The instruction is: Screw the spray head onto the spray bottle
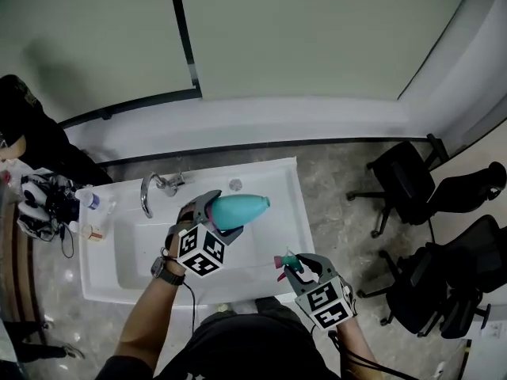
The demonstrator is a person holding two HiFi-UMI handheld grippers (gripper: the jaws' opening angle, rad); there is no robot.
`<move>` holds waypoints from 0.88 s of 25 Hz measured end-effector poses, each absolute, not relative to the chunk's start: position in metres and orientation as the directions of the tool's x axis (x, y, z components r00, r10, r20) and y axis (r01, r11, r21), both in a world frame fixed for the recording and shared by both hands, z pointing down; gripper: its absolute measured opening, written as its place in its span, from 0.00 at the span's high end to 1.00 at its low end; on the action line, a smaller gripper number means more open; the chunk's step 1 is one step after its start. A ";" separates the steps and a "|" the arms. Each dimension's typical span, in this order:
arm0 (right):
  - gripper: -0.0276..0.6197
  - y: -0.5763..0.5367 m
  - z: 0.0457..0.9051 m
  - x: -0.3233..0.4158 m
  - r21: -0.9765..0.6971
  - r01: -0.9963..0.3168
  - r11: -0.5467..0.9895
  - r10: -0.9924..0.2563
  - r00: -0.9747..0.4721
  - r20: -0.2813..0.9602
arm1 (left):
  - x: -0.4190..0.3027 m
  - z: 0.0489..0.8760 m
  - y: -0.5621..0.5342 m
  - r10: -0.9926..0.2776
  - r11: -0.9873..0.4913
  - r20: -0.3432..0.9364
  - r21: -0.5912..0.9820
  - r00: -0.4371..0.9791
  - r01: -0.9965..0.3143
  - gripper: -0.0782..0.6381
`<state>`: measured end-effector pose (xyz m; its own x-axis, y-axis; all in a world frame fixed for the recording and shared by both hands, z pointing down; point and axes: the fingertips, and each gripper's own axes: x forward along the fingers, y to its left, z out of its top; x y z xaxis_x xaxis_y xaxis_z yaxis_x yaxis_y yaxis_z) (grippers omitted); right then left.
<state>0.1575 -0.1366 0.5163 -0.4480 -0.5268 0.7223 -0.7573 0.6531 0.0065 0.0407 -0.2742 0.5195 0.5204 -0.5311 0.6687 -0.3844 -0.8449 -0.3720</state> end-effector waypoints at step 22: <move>0.74 -0.101 0.359 0.142 0.243 -0.756 0.607 -0.731 -0.412 0.544 | -0.024 0.438 -0.192 -0.613 -0.789 0.478 -0.342 0.629 -0.510 0.30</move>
